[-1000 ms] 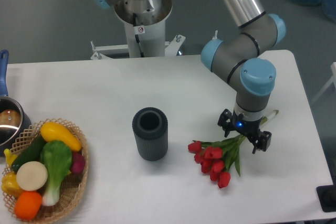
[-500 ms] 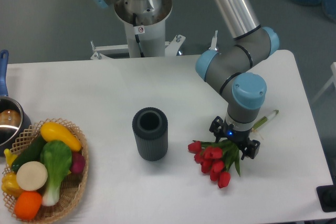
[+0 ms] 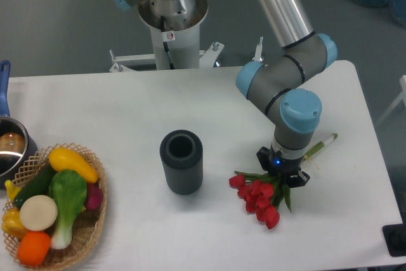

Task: Pick up the flowers from the table
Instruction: 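Lift the grasped tulip bunch up off the table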

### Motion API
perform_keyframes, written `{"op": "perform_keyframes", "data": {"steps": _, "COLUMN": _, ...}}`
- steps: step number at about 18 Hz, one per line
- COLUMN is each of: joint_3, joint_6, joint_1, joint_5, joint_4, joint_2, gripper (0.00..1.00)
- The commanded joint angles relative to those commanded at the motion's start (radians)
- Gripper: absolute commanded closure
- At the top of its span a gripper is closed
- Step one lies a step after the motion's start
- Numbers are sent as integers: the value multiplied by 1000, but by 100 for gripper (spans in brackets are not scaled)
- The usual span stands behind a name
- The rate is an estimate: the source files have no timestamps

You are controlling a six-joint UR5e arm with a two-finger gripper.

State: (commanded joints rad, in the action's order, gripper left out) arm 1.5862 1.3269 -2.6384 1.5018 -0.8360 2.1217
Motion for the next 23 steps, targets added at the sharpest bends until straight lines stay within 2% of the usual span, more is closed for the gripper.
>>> {"op": "perform_keyframes", "data": {"steps": 4, "joint_3": 0, "joint_6": 5, "joint_1": -29, "joint_5": 3, "joint_4": -9, "joint_2": -54, "gripper": 100}}
{"op": "perform_keyframes", "data": {"steps": 8, "joint_3": -5, "joint_6": 6, "joint_1": -54, "joint_5": 6, "joint_4": -29, "joint_2": -72, "gripper": 100}}
{"op": "perform_keyframes", "data": {"steps": 10, "joint_3": -35, "joint_6": 12, "joint_1": -63, "joint_5": 3, "joint_4": -73, "joint_2": -77, "gripper": 100}}
{"op": "perform_keyframes", "data": {"steps": 13, "joint_3": -90, "joint_6": 11, "joint_1": -57, "joint_5": 5, "joint_4": -172, "joint_2": -78, "gripper": 100}}
{"op": "perform_keyframes", "data": {"steps": 15, "joint_3": -115, "joint_6": 8, "joint_1": -51, "joint_5": 6, "joint_4": -204, "joint_2": -75, "gripper": 100}}
{"op": "perform_keyframes", "data": {"steps": 20, "joint_3": -120, "joint_6": 8, "joint_1": -48, "joint_5": 8, "joint_4": -206, "joint_2": -77, "gripper": 100}}
{"op": "perform_keyframes", "data": {"steps": 23, "joint_3": -124, "joint_6": 8, "joint_1": -28, "joint_5": 63, "joint_4": -206, "joint_2": -75, "gripper": 100}}
